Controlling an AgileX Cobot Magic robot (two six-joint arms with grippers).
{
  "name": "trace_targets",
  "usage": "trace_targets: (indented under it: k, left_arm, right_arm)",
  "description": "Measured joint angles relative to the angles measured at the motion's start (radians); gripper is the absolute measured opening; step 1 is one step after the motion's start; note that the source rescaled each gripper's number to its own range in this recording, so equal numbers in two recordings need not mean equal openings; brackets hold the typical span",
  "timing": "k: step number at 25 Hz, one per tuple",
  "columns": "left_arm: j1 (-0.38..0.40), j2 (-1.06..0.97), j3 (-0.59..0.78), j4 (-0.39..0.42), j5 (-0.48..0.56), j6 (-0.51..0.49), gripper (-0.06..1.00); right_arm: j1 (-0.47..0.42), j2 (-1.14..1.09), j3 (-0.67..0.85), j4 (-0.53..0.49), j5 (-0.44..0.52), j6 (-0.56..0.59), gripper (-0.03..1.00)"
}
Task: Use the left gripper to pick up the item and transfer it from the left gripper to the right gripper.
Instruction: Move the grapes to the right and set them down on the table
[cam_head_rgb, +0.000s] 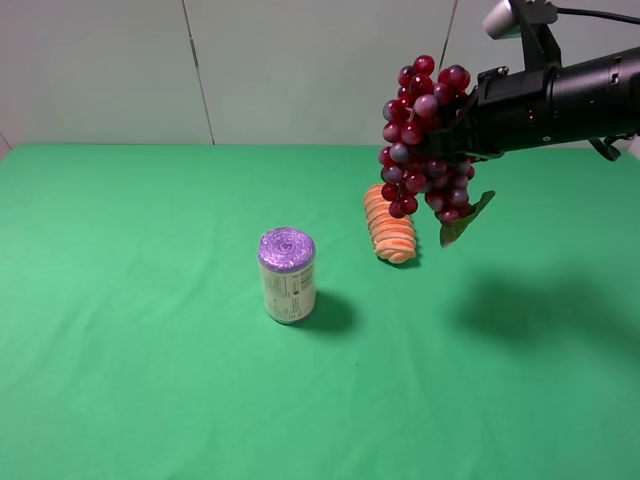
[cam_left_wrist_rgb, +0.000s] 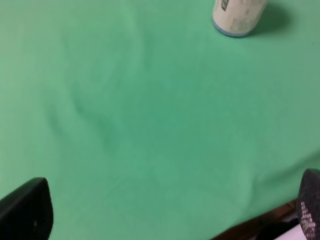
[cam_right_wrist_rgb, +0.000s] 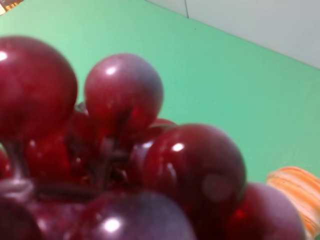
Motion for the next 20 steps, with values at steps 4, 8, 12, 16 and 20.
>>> trace_targets:
  k: [4, 8, 12, 16, 20]
  left_arm:
    - [0.000, -0.009, 0.001, 0.034, -0.014, -0.004, 0.97]
    - [0.000, -0.010, 0.027, 0.061, -0.060, -0.009, 0.97]
    - [0.000, -0.010, 0.036, 0.064, -0.080, -0.014, 0.97]
    - [0.000, -0.010, 0.036, 0.065, -0.081, -0.016, 0.97]
    - [0.000, -0.010, 0.036, 0.066, -0.081, -0.016, 0.97]
  right_arm:
    - [0.000, 0.000, 0.000, -0.006, 0.000, 0.011, 0.00]
    - [0.000, 0.000, 0.000, -0.031, 0.000, 0.024, 0.00]
    - [0.000, 0.000, 0.000, -0.048, 0.000, 0.046, 0.00]
    - [0.000, 0.000, 0.000, -0.052, 0.001, 0.049, 0.00]
    - [0.000, 0.000, 0.000, -0.069, 0.002, 0.055, 0.00]
